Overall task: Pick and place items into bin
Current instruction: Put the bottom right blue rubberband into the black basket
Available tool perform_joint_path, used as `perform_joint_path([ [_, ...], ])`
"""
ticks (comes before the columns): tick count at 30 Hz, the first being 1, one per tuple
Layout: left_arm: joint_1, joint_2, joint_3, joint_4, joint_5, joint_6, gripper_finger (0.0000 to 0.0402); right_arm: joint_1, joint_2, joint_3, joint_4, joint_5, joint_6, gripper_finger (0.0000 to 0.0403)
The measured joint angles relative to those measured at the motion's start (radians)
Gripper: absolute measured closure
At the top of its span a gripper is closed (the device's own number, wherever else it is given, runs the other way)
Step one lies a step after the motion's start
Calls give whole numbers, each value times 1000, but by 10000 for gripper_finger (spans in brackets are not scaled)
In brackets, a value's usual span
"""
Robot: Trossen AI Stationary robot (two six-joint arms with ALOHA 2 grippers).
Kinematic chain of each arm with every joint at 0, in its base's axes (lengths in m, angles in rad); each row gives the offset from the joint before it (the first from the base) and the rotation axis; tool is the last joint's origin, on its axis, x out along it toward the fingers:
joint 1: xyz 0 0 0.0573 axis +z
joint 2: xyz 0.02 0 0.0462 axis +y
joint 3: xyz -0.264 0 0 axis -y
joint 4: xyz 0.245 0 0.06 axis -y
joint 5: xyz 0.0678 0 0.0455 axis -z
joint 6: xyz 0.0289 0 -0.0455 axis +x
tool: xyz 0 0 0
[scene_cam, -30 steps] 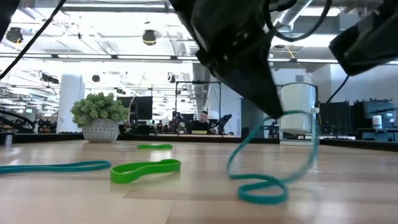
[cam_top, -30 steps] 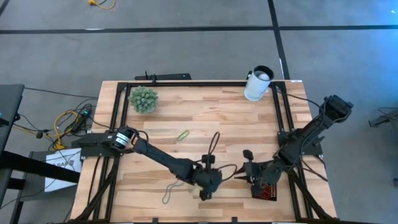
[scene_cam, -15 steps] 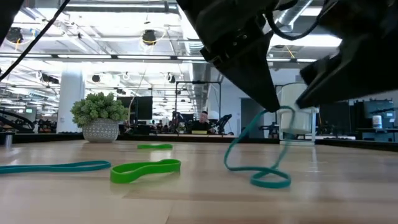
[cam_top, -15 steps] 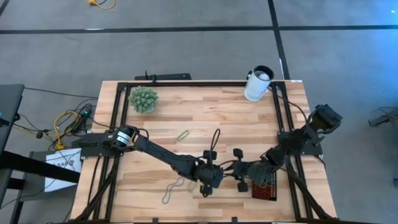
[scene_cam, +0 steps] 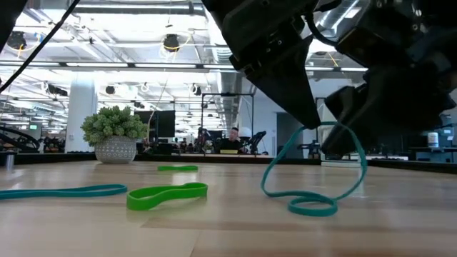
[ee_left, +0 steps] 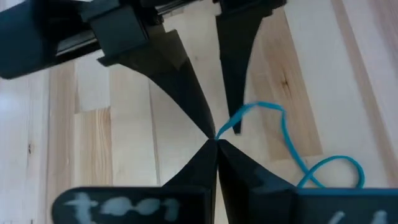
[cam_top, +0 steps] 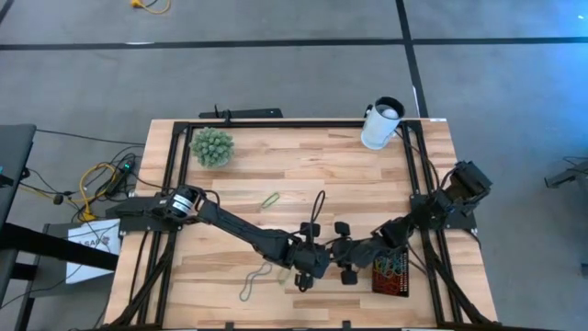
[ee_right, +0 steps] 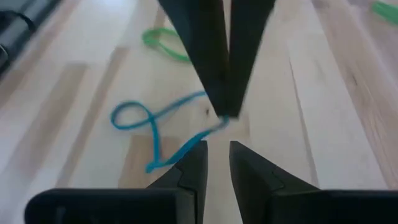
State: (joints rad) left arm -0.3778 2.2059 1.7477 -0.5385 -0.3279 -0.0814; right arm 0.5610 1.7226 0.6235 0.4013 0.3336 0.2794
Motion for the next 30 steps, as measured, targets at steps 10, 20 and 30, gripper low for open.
perform_joint_path([
  [10, 0, -2, 1, -35, -1, -9, 401, 4, -86, 11, -245, 3, 88, 339],
  [20, 0, -3, 1, -21, -11, -9, 401, -1, -87, 11, -118, 12, 69, 339],
  [30, 1, -3, 2, -20, -14, -10, 401, -27, -32, 11, -65, -6, 8, 342],
])
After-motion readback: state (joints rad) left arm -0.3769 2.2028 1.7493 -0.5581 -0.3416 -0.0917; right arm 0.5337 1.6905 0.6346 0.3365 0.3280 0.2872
